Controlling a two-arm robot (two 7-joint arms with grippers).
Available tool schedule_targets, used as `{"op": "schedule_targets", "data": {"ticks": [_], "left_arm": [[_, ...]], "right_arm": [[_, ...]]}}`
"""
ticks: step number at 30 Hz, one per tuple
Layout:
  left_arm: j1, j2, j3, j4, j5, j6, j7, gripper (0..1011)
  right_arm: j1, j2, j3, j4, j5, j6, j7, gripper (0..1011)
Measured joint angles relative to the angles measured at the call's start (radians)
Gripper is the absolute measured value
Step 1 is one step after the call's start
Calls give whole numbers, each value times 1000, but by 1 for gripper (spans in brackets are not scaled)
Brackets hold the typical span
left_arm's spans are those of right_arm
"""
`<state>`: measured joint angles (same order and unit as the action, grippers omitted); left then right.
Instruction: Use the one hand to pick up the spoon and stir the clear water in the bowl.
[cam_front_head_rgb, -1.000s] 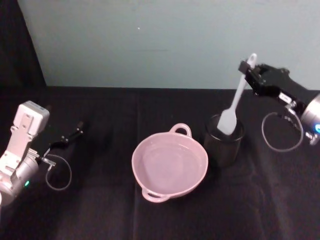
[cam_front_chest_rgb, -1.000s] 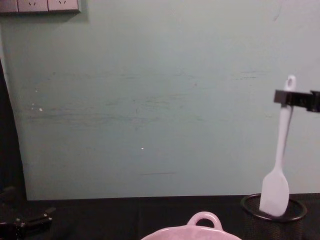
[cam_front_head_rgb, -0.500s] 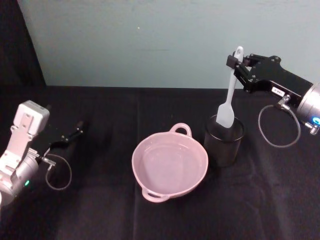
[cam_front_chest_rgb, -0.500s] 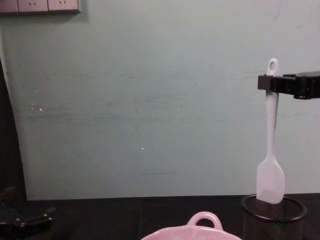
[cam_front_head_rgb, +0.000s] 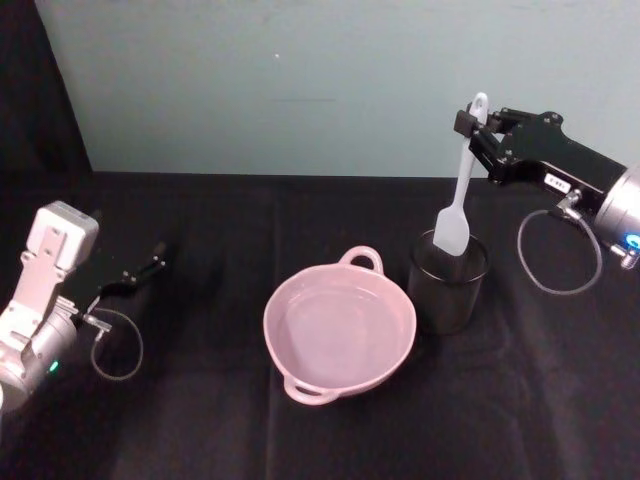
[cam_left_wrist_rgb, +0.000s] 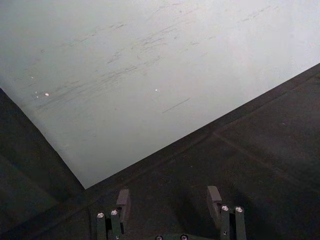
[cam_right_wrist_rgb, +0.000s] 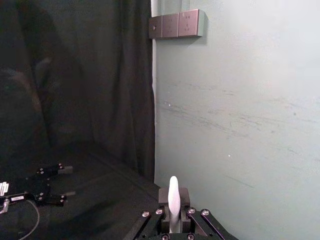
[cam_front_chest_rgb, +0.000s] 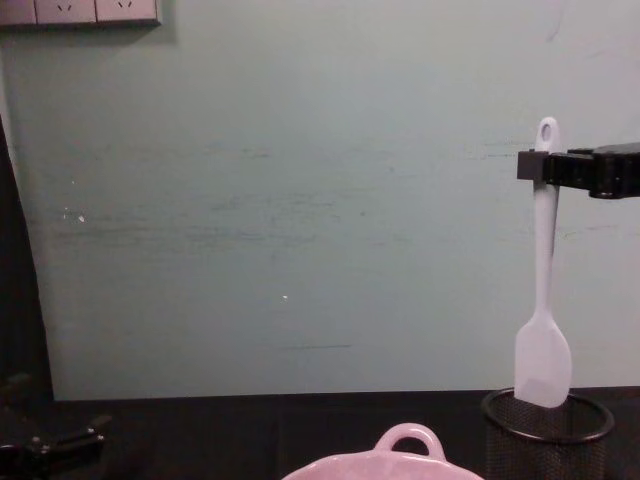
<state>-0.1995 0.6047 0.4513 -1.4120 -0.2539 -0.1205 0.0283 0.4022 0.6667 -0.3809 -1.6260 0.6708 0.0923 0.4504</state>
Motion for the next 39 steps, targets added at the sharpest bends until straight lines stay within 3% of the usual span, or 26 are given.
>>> {"op": "schedule_targets", "data": {"ticks": [35, 39], "left_arm": [[0, 0, 0, 0, 0, 0, 0, 1005], [0, 0, 0, 0, 0, 0, 0, 1005]], "right_arm": [[0, 0, 0, 2, 2, 0, 1, 114], [13, -20, -5, 4, -10, 6, 13, 114]]}}
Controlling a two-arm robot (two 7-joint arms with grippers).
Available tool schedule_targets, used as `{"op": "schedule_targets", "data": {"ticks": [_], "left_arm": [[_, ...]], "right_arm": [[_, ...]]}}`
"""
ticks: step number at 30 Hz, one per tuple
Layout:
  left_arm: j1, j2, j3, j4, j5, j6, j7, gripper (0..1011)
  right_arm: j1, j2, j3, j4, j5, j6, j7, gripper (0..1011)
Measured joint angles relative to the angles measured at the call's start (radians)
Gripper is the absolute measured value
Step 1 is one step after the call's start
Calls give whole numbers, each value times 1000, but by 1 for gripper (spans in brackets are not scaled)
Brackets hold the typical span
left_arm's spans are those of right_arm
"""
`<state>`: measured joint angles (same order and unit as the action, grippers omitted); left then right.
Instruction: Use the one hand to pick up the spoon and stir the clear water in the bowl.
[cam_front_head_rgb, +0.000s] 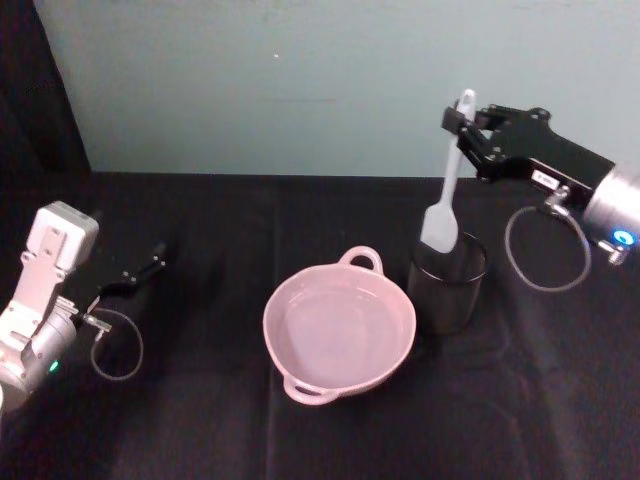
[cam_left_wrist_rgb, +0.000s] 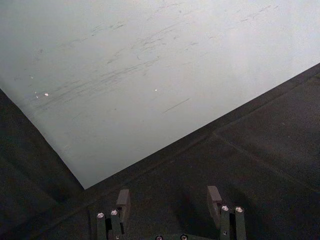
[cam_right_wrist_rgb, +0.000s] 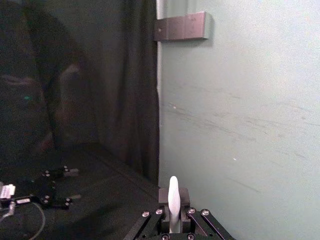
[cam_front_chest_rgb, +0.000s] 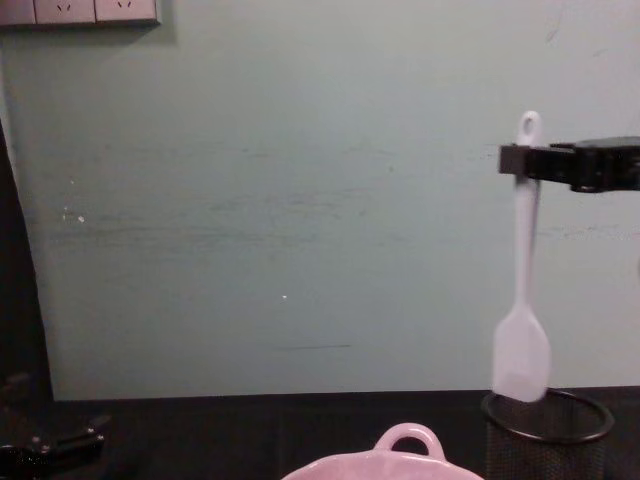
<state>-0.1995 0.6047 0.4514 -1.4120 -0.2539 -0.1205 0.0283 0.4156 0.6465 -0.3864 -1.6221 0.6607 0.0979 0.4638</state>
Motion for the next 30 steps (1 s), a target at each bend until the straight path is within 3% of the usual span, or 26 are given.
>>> {"op": "schedule_targets", "data": {"ticks": [16, 22, 30], "left_arm": [[0, 0, 0, 0, 0, 0, 0, 1005], [0, 0, 0, 0, 0, 0, 0, 1005], [0, 0, 0, 0, 0, 0, 0, 1005]], "right_arm": [[106, -115, -101, 56, -66, 16, 76, 114], [111, -145, -136, 111, -79, 5, 102, 114], [88, -175, -178, 170, -96, -65, 161, 114]]}}
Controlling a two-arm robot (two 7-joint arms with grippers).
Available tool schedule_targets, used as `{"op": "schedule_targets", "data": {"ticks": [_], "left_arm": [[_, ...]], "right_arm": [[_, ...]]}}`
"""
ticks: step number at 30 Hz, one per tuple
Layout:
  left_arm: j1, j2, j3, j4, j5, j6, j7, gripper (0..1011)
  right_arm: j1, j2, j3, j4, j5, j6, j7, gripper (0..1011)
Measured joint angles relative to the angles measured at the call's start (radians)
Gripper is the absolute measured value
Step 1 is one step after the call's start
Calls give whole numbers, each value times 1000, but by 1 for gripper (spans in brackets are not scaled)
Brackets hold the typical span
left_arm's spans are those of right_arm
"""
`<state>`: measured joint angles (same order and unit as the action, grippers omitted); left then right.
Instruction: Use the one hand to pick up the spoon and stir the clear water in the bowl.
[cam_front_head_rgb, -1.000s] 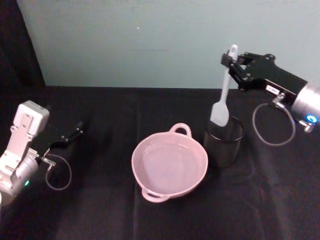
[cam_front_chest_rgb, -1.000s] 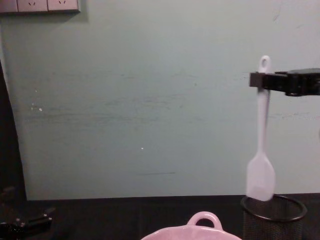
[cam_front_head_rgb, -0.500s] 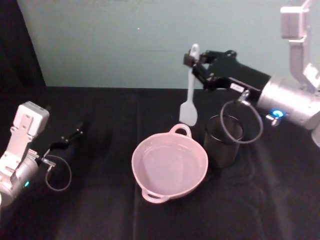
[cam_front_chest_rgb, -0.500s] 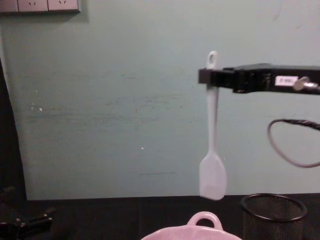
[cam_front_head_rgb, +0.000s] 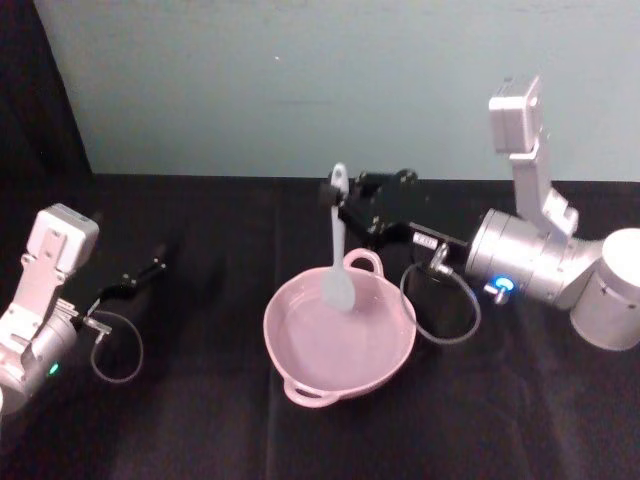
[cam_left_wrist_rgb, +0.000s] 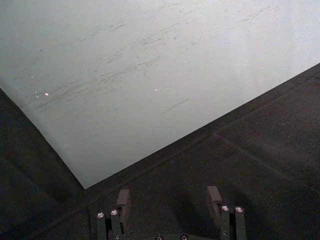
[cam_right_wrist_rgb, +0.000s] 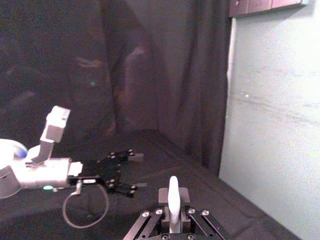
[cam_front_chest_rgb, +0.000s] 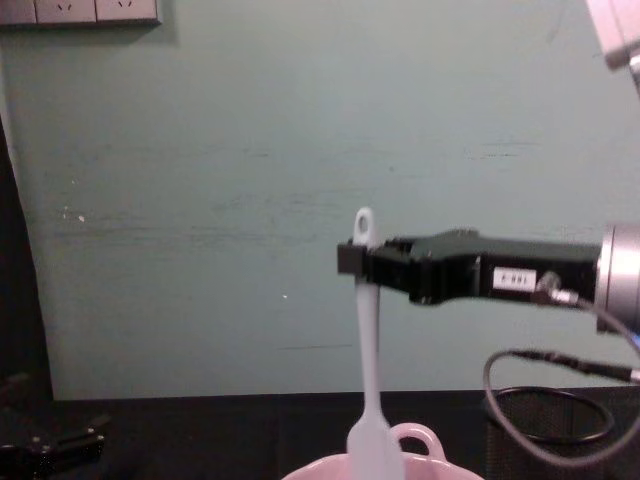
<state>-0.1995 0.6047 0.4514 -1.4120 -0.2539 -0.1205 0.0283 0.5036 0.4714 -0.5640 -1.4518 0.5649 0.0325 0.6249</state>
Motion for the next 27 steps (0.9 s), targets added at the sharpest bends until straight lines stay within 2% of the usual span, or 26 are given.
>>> {"op": "schedule_targets", "data": {"ticks": [4, 7, 15, 23, 24, 27], "left_arm": [[0, 0, 0, 0, 0, 0, 0, 1005], [0, 0, 0, 0, 0, 0, 0, 1005], [0, 0, 0, 0, 0, 0, 0, 1005], [0, 0, 0, 0, 0, 0, 0, 1005], [0, 0, 0, 0, 0, 0, 0, 1005], [0, 0, 0, 0, 0, 0, 0, 1005]], "right_arm": [[-21, -15, -5, 18, 3, -33, 16, 114], [-36, -29, -1, 29, 23, -49, 30, 114], [-51, -45, -4, 39, 67, -21, 45, 114], [-13, -80, -29, 113, 77, -5, 62, 114], [6, -97, -33, 152, 76, -15, 68, 114], [31, -117, -34, 205, 71, -30, 69, 114]]}}
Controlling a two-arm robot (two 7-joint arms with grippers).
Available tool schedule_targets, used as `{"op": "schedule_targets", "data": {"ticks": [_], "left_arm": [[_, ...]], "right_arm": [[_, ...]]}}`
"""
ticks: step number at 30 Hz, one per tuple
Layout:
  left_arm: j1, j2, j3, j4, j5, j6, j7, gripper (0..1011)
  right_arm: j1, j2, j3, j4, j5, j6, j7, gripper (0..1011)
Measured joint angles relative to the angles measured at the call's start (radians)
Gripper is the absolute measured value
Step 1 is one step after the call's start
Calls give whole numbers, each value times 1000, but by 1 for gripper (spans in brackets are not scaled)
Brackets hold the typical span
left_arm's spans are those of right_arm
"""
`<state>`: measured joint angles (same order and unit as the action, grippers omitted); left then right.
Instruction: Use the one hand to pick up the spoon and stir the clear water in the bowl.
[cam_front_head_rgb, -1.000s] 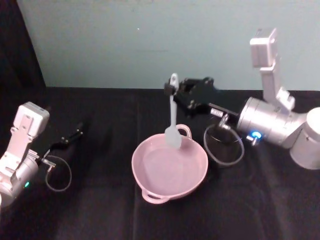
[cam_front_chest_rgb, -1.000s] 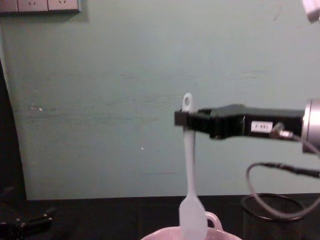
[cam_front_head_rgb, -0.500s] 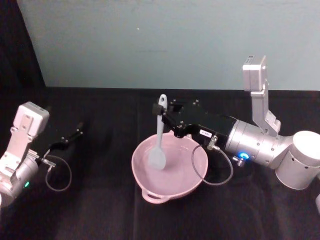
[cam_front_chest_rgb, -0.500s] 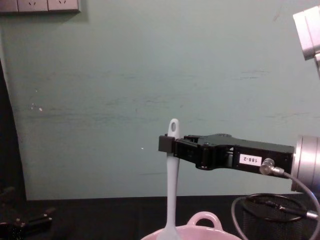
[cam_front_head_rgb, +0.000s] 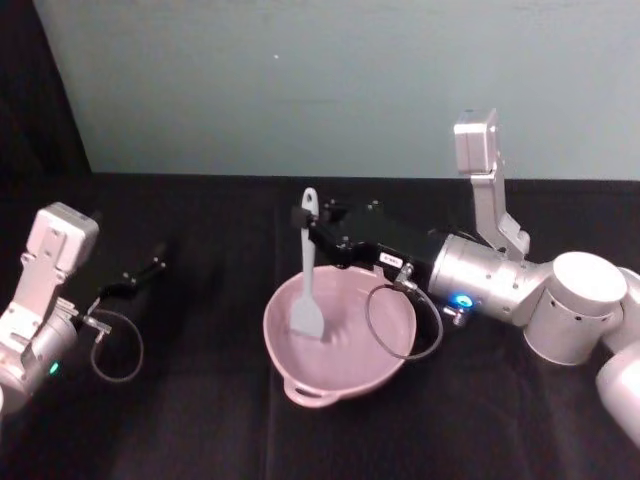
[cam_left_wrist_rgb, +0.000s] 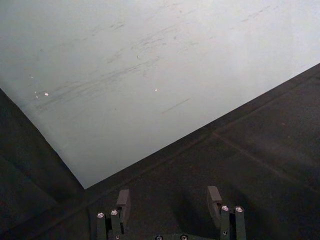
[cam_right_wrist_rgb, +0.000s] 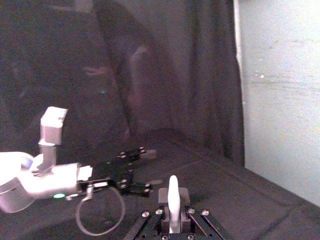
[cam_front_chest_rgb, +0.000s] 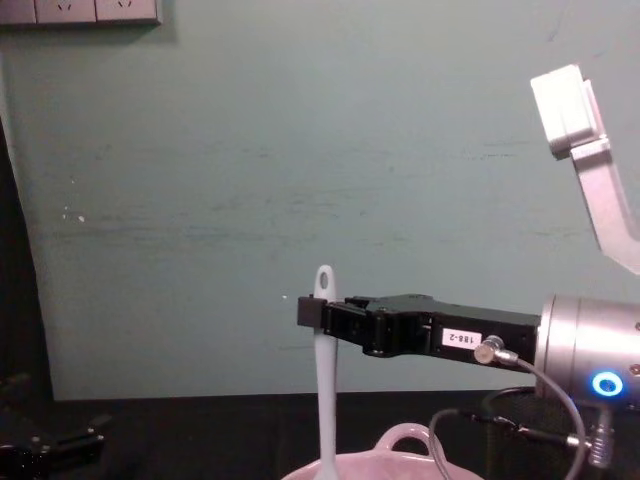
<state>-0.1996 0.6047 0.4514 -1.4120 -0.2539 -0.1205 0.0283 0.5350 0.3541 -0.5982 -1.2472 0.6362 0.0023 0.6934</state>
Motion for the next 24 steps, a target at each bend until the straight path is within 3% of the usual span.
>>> {"op": "schedule_targets", "data": {"ticks": [4, 10, 17, 24], "left_arm": [[0, 0, 0, 0, 0, 0, 0, 1005], [0, 0, 0, 0, 0, 0, 0, 1005], [0, 0, 0, 0, 0, 0, 0, 1005], [0, 0, 0, 0, 0, 0, 0, 1005]], "right_arm": [[16, -11, 11, 45, -8, -17, -10, 114], [-1, 7, 45, 38, -19, -37, -46, 114], [-45, 57, 81, -30, -43, -31, -83, 114], [-88, 93, 82, -117, -72, -8, -94, 114]]}}
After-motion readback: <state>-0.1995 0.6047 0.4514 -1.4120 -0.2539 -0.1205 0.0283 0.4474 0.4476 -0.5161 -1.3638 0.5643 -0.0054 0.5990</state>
